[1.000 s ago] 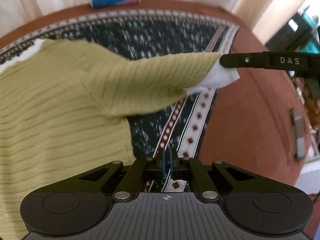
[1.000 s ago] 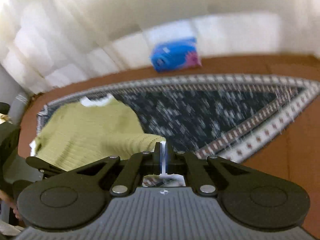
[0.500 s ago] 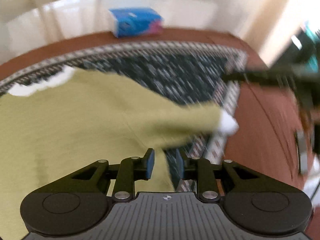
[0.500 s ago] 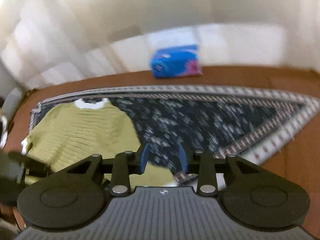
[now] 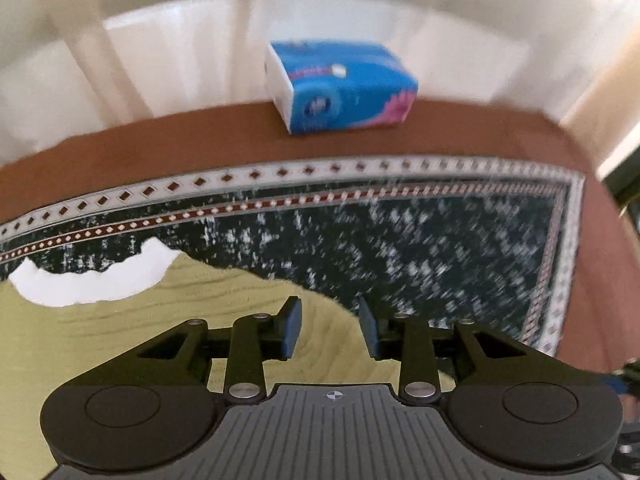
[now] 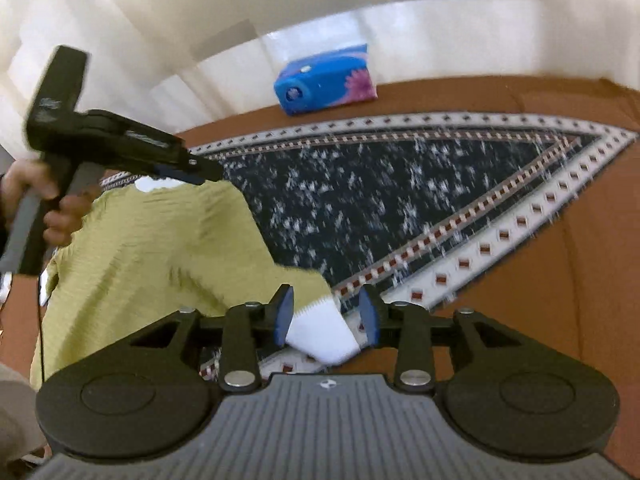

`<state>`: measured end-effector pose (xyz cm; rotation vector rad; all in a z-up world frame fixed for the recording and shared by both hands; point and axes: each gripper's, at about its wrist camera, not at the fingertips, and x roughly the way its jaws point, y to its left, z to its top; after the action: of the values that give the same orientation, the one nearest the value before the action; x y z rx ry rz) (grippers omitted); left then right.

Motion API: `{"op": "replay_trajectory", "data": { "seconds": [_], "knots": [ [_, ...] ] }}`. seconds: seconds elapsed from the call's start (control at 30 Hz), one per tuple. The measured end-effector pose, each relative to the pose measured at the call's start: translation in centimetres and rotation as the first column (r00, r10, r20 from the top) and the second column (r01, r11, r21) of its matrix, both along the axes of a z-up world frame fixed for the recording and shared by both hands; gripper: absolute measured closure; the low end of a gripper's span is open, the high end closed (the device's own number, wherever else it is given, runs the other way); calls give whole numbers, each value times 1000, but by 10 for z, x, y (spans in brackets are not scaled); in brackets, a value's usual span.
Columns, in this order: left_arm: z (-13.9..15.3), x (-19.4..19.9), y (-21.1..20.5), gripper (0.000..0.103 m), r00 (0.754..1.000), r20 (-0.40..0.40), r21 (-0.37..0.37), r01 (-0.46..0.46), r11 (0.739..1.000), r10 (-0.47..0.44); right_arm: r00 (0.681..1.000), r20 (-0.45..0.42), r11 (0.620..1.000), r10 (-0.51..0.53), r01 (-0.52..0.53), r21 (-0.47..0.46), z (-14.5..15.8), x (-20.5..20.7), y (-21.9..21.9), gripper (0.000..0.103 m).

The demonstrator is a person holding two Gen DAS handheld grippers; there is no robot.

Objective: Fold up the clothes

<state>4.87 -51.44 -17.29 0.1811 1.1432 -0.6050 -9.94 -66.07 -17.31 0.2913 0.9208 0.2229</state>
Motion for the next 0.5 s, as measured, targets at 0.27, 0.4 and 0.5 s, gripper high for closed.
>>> {"op": "replay_trajectory", "data": {
  "seconds": [0.27, 0.4, 0.5],
  "knots": [
    [-17, -1, -4, 55, 999, -26, 34, 23, 999, -23, 998, -36, 998, 54, -52, 32, -16, 1, 9, 58],
    [-20, -1, -6, 56, 999, -21, 37, 27, 999, -26, 996, -50, 997, 68, -66, 31, -22, 3, 15, 58],
    [-21, -3, -8, 102, 999, 16, 62, 45, 997, -46, 996, -53, 997, 69, -67, 33, -25, 5, 14, 58]
  ]
}}
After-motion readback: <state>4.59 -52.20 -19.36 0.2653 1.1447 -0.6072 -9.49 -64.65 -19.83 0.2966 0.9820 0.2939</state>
